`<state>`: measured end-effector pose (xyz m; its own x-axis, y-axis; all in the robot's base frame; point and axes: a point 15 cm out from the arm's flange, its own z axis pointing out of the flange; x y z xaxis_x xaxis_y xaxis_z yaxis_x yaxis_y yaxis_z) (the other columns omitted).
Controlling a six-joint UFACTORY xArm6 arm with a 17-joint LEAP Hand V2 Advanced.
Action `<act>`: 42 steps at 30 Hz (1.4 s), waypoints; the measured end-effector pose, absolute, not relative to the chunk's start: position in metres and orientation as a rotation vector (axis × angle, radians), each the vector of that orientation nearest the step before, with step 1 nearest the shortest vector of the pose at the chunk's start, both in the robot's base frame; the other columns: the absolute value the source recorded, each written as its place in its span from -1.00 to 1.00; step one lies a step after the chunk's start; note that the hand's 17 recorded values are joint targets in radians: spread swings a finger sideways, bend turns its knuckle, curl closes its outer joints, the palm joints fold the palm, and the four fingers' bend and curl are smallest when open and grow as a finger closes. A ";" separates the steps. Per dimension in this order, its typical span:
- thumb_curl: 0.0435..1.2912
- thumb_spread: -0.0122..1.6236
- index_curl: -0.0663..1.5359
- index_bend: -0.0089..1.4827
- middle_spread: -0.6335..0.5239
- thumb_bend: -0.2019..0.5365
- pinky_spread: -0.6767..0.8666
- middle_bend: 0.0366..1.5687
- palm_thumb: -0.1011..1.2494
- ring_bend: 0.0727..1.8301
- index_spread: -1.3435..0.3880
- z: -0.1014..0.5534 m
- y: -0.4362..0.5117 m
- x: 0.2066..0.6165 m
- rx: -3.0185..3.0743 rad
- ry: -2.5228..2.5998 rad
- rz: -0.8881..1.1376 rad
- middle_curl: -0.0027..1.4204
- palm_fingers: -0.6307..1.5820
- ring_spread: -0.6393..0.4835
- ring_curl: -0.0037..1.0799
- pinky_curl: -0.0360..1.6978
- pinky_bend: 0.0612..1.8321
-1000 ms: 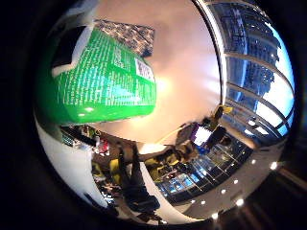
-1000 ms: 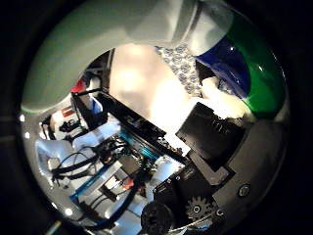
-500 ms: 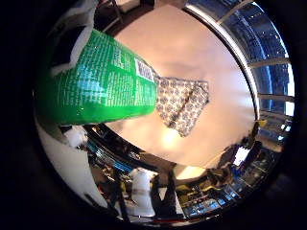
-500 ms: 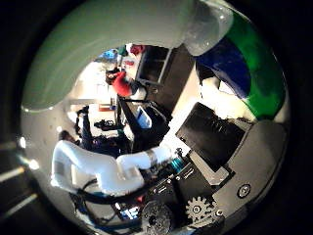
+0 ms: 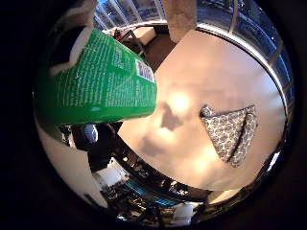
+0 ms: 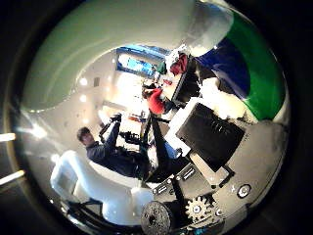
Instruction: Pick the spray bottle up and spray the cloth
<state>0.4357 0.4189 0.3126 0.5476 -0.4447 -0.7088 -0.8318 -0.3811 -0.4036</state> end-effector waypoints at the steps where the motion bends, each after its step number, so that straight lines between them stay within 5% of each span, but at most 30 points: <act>1: 0.29 -0.06 0.13 0.46 -0.13 -0.50 -0.42 0.73 0.62 0.51 0.26 0.305 0.419 0.436 -2.013 1.024 0.650 0.00 0.59 -0.21 0.26 0.54 0.13; 15: 0.29 -0.09 0.13 0.45 -0.13 -0.51 -0.42 0.72 0.60 0.51 0.26 0.186 0.359 0.485 -2.002 1.170 0.696 0.01 0.59 -0.21 0.26 0.54 0.13; 26: 0.27 -0.07 0.14 0.42 -0.12 -0.53 -0.42 0.71 0.52 0.50 0.26 0.159 0.352 0.500 -1.999 1.195 0.724 0.00 0.59 -0.20 0.25 0.51 0.12; 30: 0.19 0.01 0.09 0.16 -0.11 -0.54 -0.47 0.62 0.40 0.43 0.22 0.157 0.355 0.495 -2.004 1.179 0.767 -0.06 0.56 -0.20 0.17 0.36 0.07; 36: -0.01 0.17 -0.01 -0.36 -0.16 -0.54 -0.65 0.30 0.30 0.30 0.12 0.152 0.354 0.487 -2.039 1.162 0.786 -0.16 0.19 -0.25 0.06 0.18 0.09; 37: -0.09 0.20 0.01 -0.30 -0.14 -0.61 -0.48 0.01 0.19 0.06 0.09 0.151 0.355 0.482 -2.061 1.147 0.802 -0.24 -0.48 -0.17 0.05 0.23 -0.08; 38: -0.11 0.20 -0.02 -0.31 -0.14 -0.60 -0.45 -0.01 0.18 0.03 0.09 0.150 0.356 0.474 -2.087 1.127 0.829 -0.26 -0.46 -0.17 0.02 0.20 -0.10; 40: -0.26 0.21 -0.26 -0.59 -0.05 -0.63 -0.07 -0.37 -0.03 -0.33 0.05 0.150 0.360 0.464 -2.150 1.066 0.875 -0.45 -0.61 0.01 -0.34 -0.01 -0.35; 42: -0.33 0.20 -0.32 -0.68 0.00 -0.62 0.08 -0.49 -0.11 -0.44 0.05 0.149 0.362 0.455 -2.215 1.013 0.932 -0.49 -0.60 0.09 -0.43 -0.10 -0.45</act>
